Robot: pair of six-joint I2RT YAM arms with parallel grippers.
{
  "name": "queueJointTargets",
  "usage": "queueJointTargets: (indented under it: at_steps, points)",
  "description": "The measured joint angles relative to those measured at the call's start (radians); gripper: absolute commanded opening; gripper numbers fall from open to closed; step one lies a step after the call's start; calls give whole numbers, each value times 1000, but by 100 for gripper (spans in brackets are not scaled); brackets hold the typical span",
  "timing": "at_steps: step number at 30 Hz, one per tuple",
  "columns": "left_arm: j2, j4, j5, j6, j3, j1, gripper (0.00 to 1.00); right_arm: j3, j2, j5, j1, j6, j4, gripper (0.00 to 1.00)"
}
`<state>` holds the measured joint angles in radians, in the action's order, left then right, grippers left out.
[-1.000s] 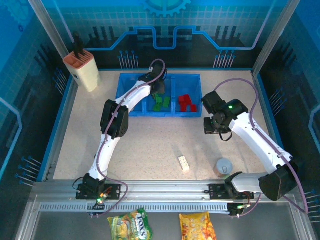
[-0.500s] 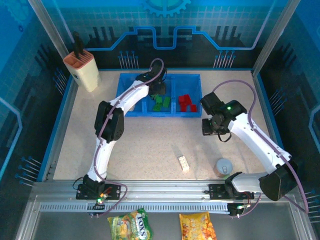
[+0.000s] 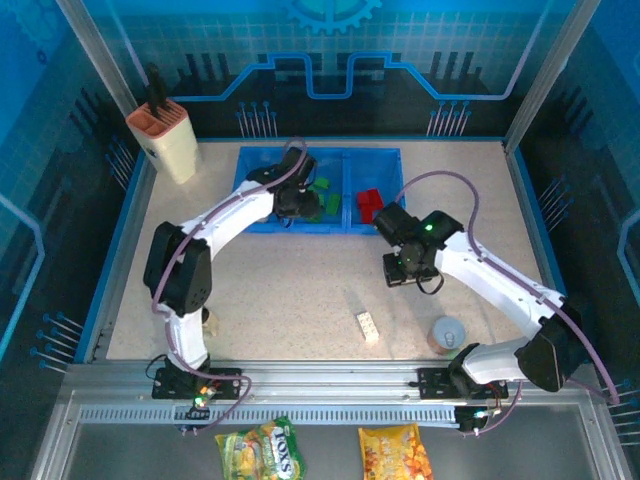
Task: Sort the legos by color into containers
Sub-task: Place the lego in the container, then pick up the lego from the bottom-center of the table.
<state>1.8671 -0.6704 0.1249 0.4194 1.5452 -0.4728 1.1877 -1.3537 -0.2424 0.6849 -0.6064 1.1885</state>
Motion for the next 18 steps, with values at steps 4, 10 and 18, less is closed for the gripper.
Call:
queueJointTargets:
  at_steps: [4, 10, 18]
  points:
    - [-115, 2, -15, 1, -136, 31, 47, -36, -30, 18, 72, -39, -22, 45]
    - [-282, -3, -46, -3, -277, 145, 47, -79, -94, 47, 161, -90, -72, 45]
    - [-439, -53, -92, -38, -335, 293, 47, -82, -241, 94, 233, -109, -166, 46]
